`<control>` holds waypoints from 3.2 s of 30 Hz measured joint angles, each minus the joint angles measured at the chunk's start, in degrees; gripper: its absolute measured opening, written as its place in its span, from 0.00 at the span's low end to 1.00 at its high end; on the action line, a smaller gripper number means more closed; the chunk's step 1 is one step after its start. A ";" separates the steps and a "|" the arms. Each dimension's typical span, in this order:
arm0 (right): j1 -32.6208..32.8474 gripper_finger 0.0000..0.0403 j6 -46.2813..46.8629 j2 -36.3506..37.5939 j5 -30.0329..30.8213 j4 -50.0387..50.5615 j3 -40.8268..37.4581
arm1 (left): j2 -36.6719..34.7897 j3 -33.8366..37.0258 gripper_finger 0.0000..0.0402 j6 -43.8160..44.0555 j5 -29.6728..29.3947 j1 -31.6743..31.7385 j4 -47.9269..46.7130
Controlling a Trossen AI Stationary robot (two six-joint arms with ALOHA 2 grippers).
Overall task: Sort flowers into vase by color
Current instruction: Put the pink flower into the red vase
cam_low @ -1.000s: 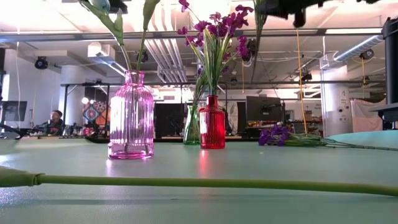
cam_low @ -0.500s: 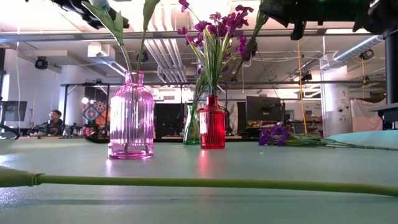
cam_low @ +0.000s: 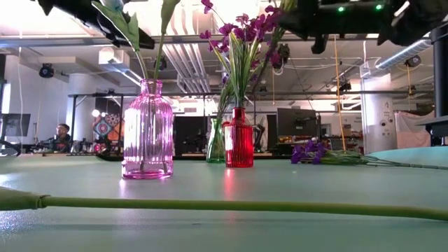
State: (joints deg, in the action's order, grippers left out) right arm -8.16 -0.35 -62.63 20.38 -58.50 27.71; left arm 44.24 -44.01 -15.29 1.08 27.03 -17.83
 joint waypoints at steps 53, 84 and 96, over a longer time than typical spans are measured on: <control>-0.11 0.07 -0.25 -6.86 0.62 7.02 5.65 | -0.08 1.40 0.52 -0.02 -0.01 6.09 -0.69; -0.11 0.07 0.36 -6.82 0.62 29.98 16.82 | -0.08 1.42 0.52 0.15 -0.02 6.09 -1.22; -0.13 0.07 -1.16 -6.82 0.62 29.52 16.78 | -0.08 1.42 0.52 1.44 -0.02 6.07 -1.18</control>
State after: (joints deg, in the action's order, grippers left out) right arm -8.29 -1.52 -69.45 20.99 -28.99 44.50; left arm 44.16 -42.59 -13.85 1.06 33.10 -19.00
